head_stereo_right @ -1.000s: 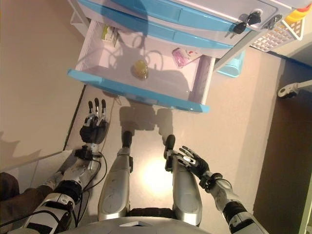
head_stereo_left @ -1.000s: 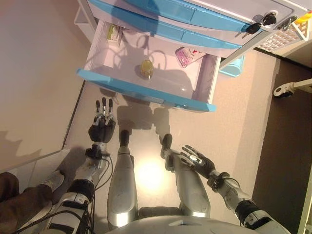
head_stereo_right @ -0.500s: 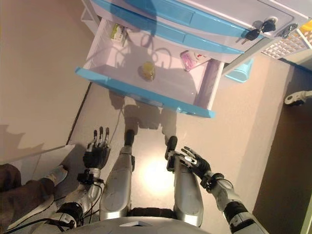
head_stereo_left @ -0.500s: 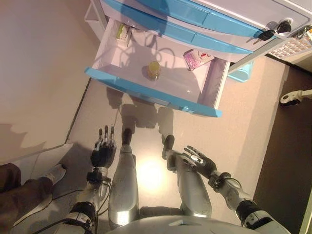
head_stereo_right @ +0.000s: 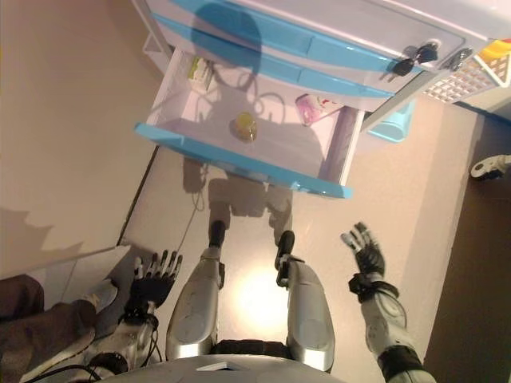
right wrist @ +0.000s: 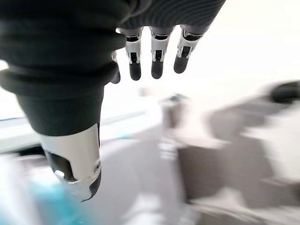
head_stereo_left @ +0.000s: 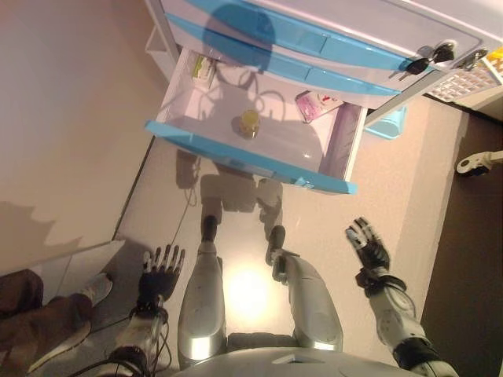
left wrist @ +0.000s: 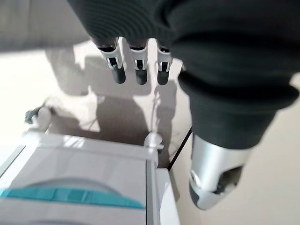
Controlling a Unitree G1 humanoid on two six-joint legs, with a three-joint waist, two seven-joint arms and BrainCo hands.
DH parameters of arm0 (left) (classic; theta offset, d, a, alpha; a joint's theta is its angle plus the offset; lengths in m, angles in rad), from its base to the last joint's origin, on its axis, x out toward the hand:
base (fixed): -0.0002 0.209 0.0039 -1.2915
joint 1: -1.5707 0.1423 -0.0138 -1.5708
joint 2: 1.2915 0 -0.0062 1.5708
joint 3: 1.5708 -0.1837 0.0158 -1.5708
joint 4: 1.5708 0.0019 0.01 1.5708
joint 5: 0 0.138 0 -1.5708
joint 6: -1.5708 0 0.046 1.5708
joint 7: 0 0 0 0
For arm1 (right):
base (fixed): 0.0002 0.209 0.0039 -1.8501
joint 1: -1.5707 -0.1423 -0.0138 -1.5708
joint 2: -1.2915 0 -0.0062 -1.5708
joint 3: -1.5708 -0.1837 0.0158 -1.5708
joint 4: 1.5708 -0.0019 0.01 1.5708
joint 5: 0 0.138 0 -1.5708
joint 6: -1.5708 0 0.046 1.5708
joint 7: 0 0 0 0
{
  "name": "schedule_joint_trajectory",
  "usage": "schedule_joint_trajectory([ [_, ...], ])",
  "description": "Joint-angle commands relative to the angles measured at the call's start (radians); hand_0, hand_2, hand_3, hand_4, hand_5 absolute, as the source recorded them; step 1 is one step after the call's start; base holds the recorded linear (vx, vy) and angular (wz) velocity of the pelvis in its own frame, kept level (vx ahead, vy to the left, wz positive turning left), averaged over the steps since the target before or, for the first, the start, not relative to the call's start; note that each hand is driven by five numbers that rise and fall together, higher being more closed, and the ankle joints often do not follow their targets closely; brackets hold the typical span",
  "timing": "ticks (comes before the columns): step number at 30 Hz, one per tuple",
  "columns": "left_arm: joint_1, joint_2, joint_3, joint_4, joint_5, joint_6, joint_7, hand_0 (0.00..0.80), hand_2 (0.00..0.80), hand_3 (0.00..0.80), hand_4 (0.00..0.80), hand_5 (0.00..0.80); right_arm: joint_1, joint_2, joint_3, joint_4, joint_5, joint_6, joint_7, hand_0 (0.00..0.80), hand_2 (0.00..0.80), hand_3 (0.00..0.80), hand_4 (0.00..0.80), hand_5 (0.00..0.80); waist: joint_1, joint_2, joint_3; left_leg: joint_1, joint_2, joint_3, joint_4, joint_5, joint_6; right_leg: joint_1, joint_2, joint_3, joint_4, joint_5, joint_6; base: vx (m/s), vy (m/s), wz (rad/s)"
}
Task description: Open the drawer and pick up the medicine
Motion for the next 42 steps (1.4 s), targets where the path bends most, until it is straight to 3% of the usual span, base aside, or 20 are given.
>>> schedule_joint_trajectory([
  [1, 0.105, 0.027, 0.056, -0.014, 0.091, -0.014, 0.016, 0.000, 0.000, 0.000, 0.000, 0.000, 0.054, -0.070, -0.073, -0.168, -0.137, -0.117, -0.071, 0.000, 0.000, 0.000, 0.000, 0.000, -0.018, -0.053, -0.066, -0.011, -0.052, 0.038, 0.038, -0.057, 0.067, 0.061, 0.010, 0.025, -0.092, 0.073, 0.081, 0.080, 0.030, -0.10],
  [7, 0.151, 0.033, 0.094, 0.041, 0.186, -0.026, 0.015, 0.000, 0.000, 0.000, 0.000, 0.000, 0.065, -0.186, -0.202, -0.399, -0.401, -0.172, -0.167, 0.000, 0.000, 0.000, 0.000, 0.000, -0.018, -0.063, -0.107, 0.024, -0.049, 0.060, 0.021, -0.076, 0.072, 0.100, -0.004, 0.035, -0.127, 0.079, 0.100, 0.064, 0.026, -0.05],
  [10, 0.158, 0.035, 0.097, 0.067, 0.223, -0.043, 0.016, 0.000, 0.000, 0.000, 0.000, 0.000, 0.050, -0.260, -0.249, -0.537, -0.543, -0.129, -0.218, 0.000, 0.000, 0.000, 0.000, 0.000, -0.014, -0.066, -0.120, 0.036, -0.048, 0.067, 0.014, -0.083, 0.073, 0.115, -0.009, 0.040, -0.142, 0.083, 0.109, 0.039, 0.034, -0.07],
  [17, 0.137, 0.039, 0.062, 0.068, 0.263, -0.085, 0.022, 0.000, 0.000, 0.000, 0.000, 0.000, -0.086, -0.403, -0.266, -0.728, -0.675, -0.002, -0.196, 0.000, 0.000, 0.000, 0.000, 0.000, 0.020, -0.073, -0.122, 0.042, -0.045, 0.064, 0.001, -0.091, 0.073, 0.140, -0.014, 0.039, -0.170, 0.090, 0.120, 0.003, 0.002, -0.03],
  [25, 0.106, 0.063, 0.030, 0.067, 0.281, -0.113, 0.041, 0.000, 0.000, 0.000, 0.000, 0.000, -0.295, -0.468, -0.140, -0.789, -0.736, 0.116, -0.109, 0.000, 0.000, 0.000, 0.000, 0.000, 0.073, -0.077, -0.103, 0.031, -0.053, 0.038, -0.004, -0.093, 0.072, 0.157, -0.019, 0.017, -0.189, 0.097, 0.121, -0.004, -0.012, 0.09],
  [34, 0.095, 0.089, 0.020, 0.056, 0.284, -0.115, 0.060, 0.000, 0.000, 0.000, 0.000, 0.000, -0.412, -0.472, -0.004, -0.799, -0.792, 0.179, -0.044, 0.000, 0.000, 0.000, 0.000, 0.000, 0.115, -0.081, -0.080, 0.005, -0.067, 0.013, 0.015, -0.099, 0.073, 0.157, -0.020, -0.003, -0.187, 0.094, 0.116, 0.002, -0.016, 0.14],
  [42, 0.079, 0.099, -0.014, 0.049, 0.279, -0.124, 0.060, 0.000, 0.000, 0.000, 0.000, 0.000, -0.510, -0.486, 0.142, -0.713, -0.900, 0.236, -0.067, 0.000, 0.000, 0.000, 0.000, 0.000, 0.144, -0.068, -0.059, -0.012, -0.080, 0.000, 0.018, -0.096, 0.074, 0.155, -0.028, -0.020, -0.189, 0.094, 0.115, -0.005, -0.006, 0.07],
])
